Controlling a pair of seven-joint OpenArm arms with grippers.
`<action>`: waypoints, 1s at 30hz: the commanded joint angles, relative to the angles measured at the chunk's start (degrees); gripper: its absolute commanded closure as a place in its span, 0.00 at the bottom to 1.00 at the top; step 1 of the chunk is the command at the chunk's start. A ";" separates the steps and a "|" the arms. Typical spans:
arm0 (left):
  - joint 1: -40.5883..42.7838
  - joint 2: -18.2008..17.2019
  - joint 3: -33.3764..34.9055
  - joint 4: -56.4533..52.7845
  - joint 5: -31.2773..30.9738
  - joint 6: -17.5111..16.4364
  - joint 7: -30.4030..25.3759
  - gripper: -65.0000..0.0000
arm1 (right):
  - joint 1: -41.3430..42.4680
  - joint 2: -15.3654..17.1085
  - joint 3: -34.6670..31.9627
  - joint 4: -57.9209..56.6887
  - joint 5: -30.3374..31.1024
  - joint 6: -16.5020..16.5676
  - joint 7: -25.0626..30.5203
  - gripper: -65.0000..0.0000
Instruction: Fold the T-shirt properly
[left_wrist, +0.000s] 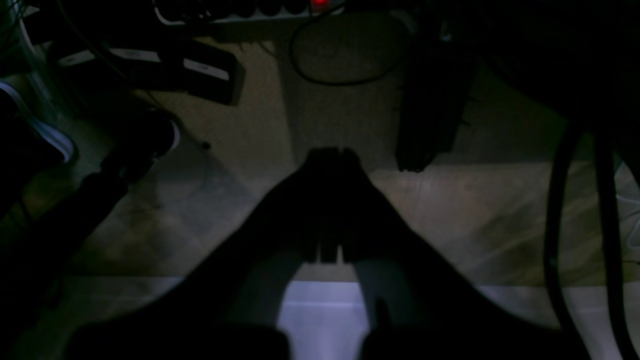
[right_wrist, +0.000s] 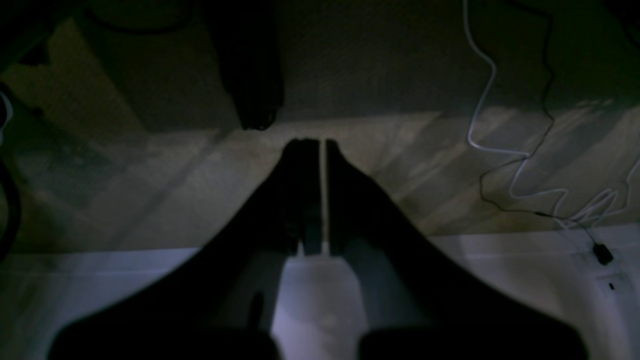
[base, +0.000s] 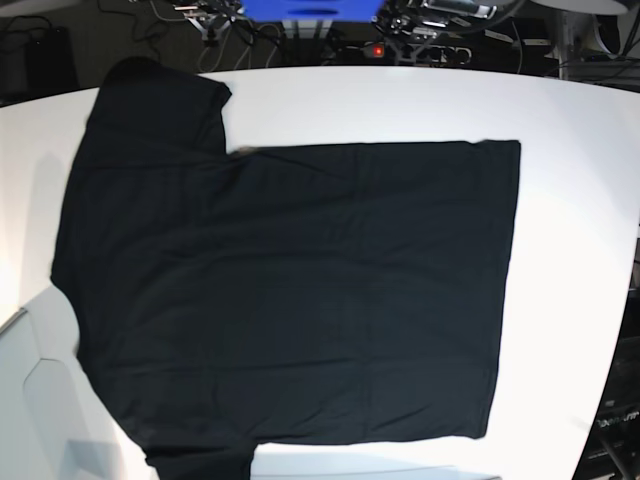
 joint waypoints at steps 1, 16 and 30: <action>0.31 0.51 -0.08 0.10 -0.01 -0.19 0.25 1.00 | -0.10 -0.01 -0.03 -0.03 -0.12 1.35 -0.19 1.00; 0.40 0.42 0.01 0.10 -0.01 0.08 0.25 1.00 | -2.56 -0.19 0.06 5.95 -0.12 1.26 -0.54 1.00; 0.40 0.24 0.01 0.10 -0.01 0.08 0.25 1.00 | -2.65 -0.10 -0.03 6.12 -0.12 1.26 -0.80 1.00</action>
